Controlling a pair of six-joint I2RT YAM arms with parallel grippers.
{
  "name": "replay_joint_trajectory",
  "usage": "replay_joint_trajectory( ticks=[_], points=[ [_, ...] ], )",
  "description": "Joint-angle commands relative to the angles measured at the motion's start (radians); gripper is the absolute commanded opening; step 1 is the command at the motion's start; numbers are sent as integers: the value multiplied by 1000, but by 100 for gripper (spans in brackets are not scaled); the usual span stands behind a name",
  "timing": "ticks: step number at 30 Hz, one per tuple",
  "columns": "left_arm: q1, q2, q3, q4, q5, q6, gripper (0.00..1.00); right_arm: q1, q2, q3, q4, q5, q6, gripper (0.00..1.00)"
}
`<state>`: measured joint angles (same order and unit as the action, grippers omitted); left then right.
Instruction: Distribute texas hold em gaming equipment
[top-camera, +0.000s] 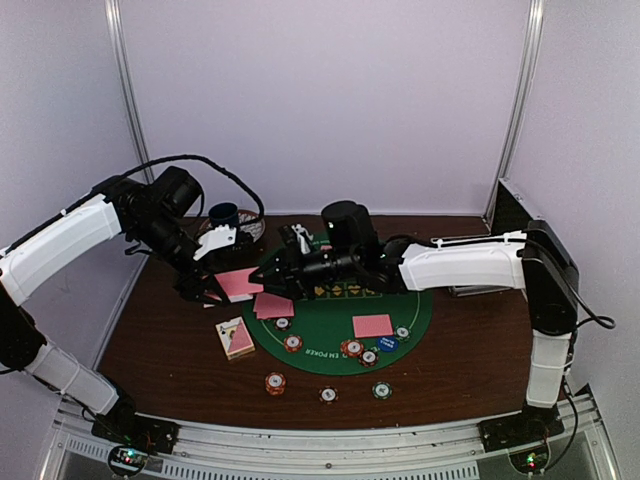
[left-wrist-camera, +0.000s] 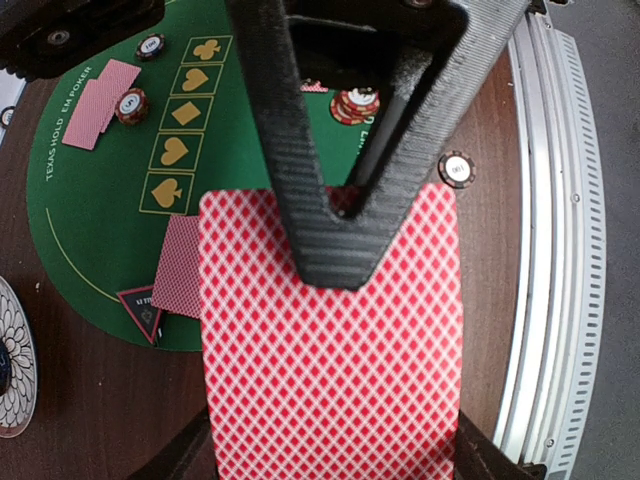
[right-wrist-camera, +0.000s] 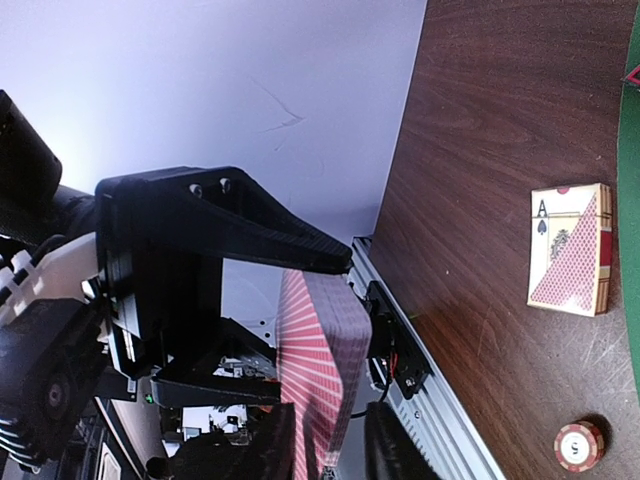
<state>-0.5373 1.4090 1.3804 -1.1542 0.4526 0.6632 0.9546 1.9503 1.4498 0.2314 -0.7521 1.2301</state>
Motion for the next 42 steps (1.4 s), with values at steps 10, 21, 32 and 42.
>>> replay_joint_trajectory(
  ticks=[10, 21, 32, 42],
  points=[
    [3, -2, -15, 24, -7, 9, 0, -33, -104, -89, 67, -30, 41, 0],
    [3, -4, -14, 23, -6, 10, 0, -175, -289, -350, -3, -58, -23, 0],
    [3, 13, 10, 14, 14, 5, 0, -403, -421, -555, -384, -29, -329, 0],
    [3, 21, 14, 14, 15, 5, 0, -459, -360, -584, -476, 55, -469, 0]
  ],
)
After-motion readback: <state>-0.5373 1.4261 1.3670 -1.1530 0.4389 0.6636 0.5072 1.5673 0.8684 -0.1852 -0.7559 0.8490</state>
